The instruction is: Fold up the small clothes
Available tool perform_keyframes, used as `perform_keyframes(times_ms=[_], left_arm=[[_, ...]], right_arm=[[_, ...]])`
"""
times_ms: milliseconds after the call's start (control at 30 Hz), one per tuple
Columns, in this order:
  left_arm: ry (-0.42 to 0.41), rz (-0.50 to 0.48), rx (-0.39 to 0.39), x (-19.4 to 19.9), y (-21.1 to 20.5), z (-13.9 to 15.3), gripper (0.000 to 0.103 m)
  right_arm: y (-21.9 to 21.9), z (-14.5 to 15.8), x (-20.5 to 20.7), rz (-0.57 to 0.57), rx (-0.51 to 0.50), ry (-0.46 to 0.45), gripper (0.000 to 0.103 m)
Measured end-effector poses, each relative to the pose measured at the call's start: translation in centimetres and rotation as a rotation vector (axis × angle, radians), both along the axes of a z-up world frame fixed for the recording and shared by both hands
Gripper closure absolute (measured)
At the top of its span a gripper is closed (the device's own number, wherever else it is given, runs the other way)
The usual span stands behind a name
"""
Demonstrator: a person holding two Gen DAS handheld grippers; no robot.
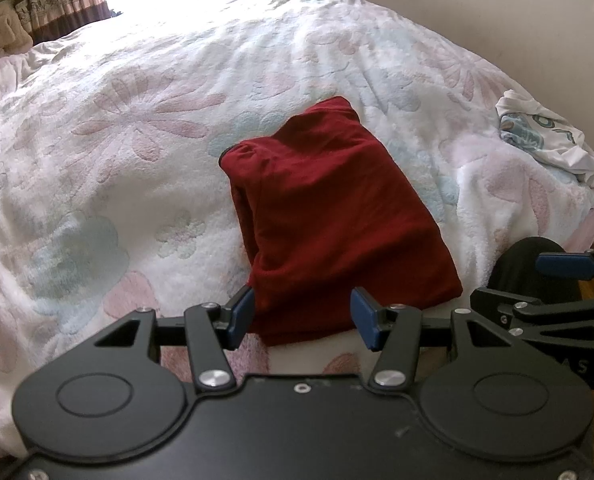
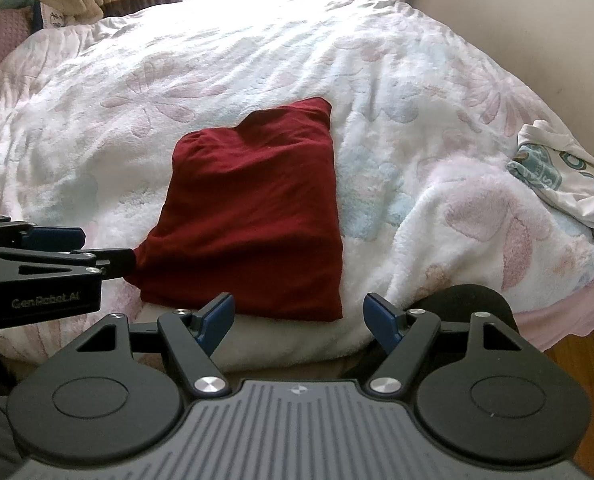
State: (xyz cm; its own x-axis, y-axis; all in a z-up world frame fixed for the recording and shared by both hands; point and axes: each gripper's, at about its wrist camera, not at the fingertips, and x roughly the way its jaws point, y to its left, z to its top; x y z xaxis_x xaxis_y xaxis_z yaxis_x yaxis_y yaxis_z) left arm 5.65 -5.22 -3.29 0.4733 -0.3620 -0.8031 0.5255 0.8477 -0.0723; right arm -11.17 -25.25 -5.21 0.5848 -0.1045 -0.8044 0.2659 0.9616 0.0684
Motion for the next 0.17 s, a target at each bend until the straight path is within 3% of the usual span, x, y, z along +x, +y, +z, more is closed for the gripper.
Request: perform_keyframes(times_ms=[167], left_arm=[[-0.012, 0.007, -0.023, -0.06, 0.35, 0.07, 0.048]], right_arm=[[0.10, -0.01, -0.03, 0.000, 0.000, -0.001, 0.017]])
